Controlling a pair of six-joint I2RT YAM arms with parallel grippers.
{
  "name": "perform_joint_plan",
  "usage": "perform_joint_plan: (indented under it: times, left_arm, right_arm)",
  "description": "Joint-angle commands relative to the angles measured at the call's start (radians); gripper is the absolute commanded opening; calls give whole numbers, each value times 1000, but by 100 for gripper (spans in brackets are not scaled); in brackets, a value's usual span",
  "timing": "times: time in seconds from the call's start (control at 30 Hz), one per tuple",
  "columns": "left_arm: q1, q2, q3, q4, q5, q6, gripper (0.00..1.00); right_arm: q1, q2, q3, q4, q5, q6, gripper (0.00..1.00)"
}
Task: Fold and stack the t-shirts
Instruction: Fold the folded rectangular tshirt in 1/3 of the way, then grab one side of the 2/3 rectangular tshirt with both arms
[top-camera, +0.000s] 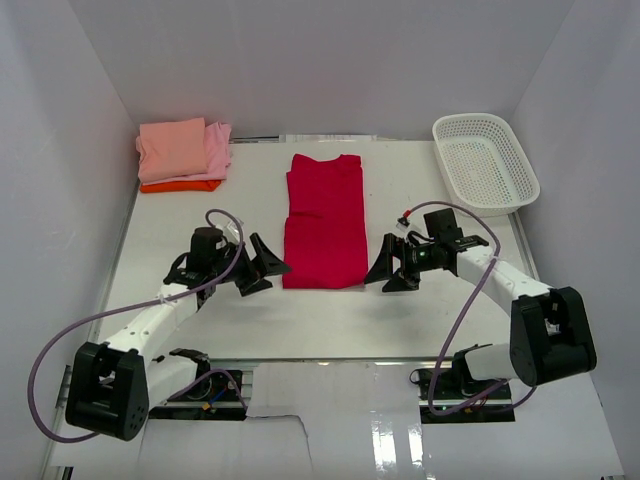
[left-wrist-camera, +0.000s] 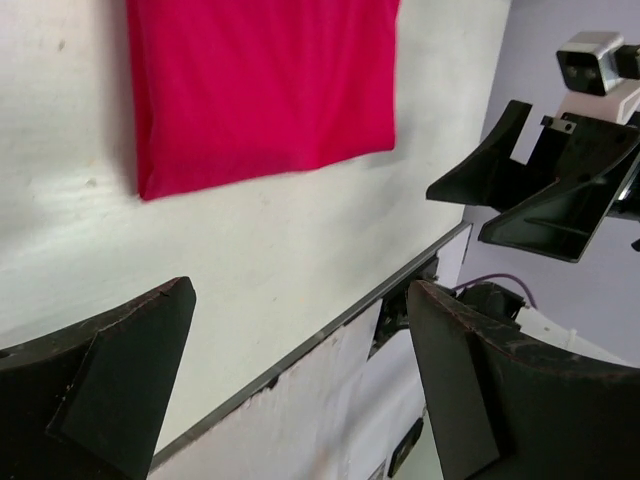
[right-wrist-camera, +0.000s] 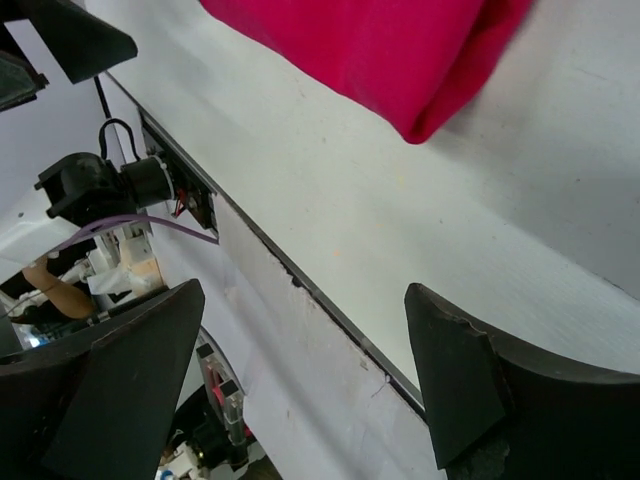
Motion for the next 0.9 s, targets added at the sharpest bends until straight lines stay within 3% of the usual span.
perform_joint_plan:
  times: [0.0, 0.13, 0.6, 0.7, 0.73, 0.87]
  left_arm:
    - [15, -32, -69, -31, 25, 20, 98]
    - [16, -22, -97, -15, 18, 43, 98]
    - [25, 99, -108, 101, -36, 74, 97]
    - [28, 123, -111, 127, -36, 72, 96]
    - [31, 128, -108, 133, -36, 71, 96]
    - [39, 151, -92, 144, -38, 80, 96]
  right_arm:
    - [-5, 28, -42, 71, 7, -19, 87]
    - [-5, 127, -58, 159, 7, -20, 79]
    - [-5, 375, 85, 312, 33, -5, 75]
    - [-5, 395, 92, 320, 39, 3, 65]
    - [-4, 396, 91, 323, 43, 4, 54]
    - [-1, 405, 77, 321, 46, 6, 44]
